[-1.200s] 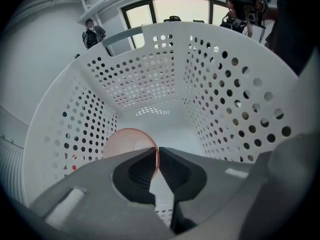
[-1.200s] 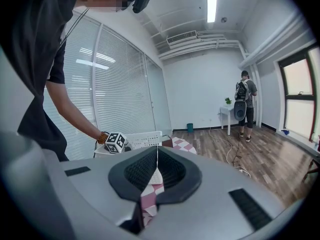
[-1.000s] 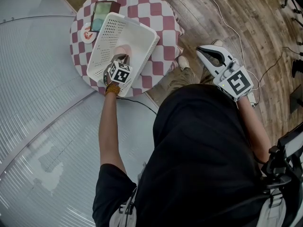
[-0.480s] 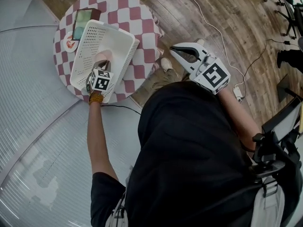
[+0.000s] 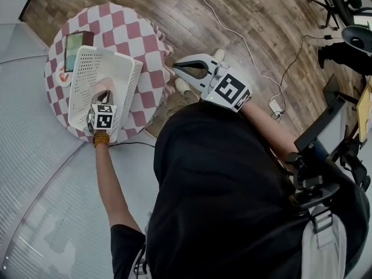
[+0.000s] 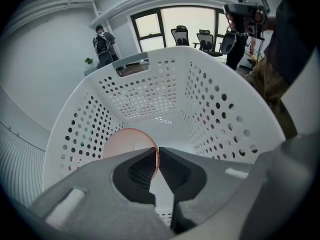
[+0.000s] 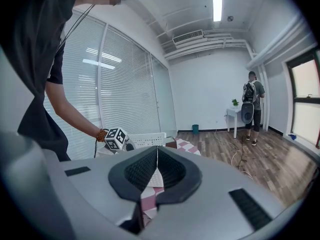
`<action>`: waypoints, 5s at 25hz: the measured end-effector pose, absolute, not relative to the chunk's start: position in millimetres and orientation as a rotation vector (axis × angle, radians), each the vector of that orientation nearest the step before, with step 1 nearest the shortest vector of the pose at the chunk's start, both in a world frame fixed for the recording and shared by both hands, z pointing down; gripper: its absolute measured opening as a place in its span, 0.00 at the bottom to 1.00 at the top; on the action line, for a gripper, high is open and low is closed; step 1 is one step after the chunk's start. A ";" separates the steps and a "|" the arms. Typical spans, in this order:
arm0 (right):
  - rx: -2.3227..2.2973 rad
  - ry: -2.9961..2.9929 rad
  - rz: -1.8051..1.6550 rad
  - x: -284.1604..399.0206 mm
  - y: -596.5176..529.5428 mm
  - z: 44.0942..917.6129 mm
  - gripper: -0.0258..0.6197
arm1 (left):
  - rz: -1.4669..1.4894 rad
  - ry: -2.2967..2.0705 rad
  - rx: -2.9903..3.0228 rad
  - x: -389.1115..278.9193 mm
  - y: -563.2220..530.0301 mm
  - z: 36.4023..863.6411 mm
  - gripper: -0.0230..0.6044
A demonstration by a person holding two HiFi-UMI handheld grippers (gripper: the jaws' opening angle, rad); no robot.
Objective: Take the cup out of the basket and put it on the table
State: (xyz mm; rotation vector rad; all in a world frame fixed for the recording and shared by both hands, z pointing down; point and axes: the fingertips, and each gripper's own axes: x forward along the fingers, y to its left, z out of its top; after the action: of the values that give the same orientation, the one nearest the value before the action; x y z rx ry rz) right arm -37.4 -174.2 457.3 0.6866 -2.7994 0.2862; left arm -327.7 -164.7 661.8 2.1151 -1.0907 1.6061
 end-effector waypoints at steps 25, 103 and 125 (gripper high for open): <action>0.592 -2.817 0.242 -57.4 -169.5 453.6 0.06 | 1.390 -1.293 2.196 -309.3 -172.4 609.7 0.07; 0.404 -2.873 0.131 -105.3 -174.9 439.1 0.06 | 0.652 -1.836 2.499 -272.1 -155.8 419.2 0.07; 0.362 -2.889 0.127 -113.2 -169.4 435.6 0.06 | 0.589 -1.896 2.447 -265.3 -136.8 397.5 0.07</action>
State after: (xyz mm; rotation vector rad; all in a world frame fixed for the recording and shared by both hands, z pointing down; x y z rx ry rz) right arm -113.2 -169.4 435.6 0.3620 -2.8891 0.1267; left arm -265.3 -136.8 397.5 2.4473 -1.8962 0.5889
